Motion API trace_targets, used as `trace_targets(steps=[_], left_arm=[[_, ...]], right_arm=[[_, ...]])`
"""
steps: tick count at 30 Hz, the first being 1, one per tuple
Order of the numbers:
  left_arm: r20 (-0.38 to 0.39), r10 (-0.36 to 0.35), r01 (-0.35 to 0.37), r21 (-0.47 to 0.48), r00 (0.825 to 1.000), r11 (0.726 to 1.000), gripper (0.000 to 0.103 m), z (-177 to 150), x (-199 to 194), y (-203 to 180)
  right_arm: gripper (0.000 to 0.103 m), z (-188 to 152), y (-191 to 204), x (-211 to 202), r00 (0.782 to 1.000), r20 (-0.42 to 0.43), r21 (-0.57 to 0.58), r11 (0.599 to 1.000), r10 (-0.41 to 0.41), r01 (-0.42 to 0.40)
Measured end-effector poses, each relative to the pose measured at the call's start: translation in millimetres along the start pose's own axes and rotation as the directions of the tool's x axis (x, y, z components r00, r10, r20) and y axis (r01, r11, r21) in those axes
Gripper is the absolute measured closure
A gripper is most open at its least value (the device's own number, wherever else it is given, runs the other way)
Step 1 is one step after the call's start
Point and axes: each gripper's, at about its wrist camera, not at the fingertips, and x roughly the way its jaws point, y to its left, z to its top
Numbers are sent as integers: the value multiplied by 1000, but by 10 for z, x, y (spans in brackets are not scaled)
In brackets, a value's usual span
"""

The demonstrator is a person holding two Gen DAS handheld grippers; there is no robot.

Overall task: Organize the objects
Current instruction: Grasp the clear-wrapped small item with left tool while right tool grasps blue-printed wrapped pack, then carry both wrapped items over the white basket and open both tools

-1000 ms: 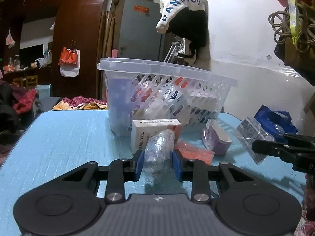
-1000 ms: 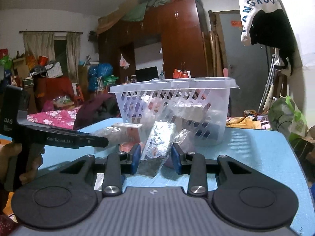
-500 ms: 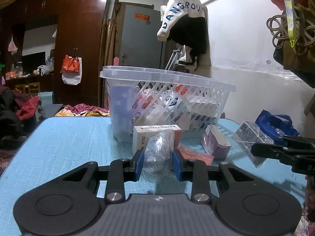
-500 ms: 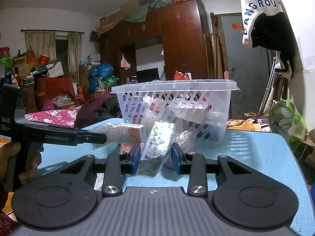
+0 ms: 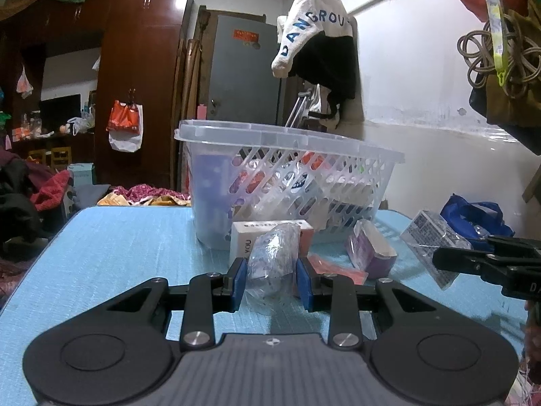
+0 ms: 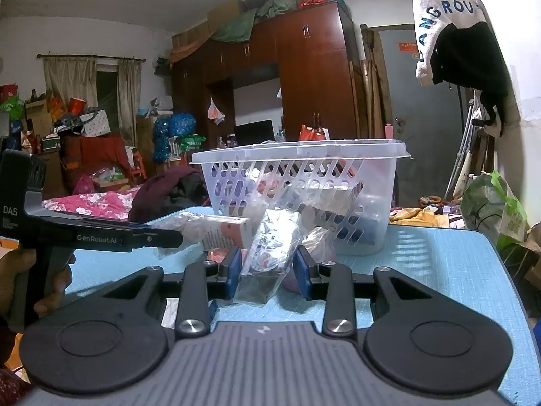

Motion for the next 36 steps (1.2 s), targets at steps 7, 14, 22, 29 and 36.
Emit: trace_targets(steps=[7, 14, 22, 29, 36], left_arm=[[27, -41, 42, -61, 999, 997, 67, 89, -188, 37], [132, -134, 143, -61, 982, 988, 67, 746, -408, 38], [88, -82, 88, -68, 993, 994, 67, 1621, 331, 13], [-60, -115, 105, -154, 992, 983, 49, 1591, 1004, 173], [37, -141, 144, -104, 989, 984, 24, 1249, 527, 135]], right_arm=[[65, 40, -52, -171, 997, 9, 55, 996, 75, -75], [65, 550, -36, -383, 983, 147, 76, 990, 108, -120], [65, 1493, -217, 393, 996, 74, 4, 999, 42, -42], [38, 1447, -420, 1004, 996, -81, 10, 1000, 24, -24], [0, 1150, -283, 554, 1000, -8, 10, 1000, 6, -5]])
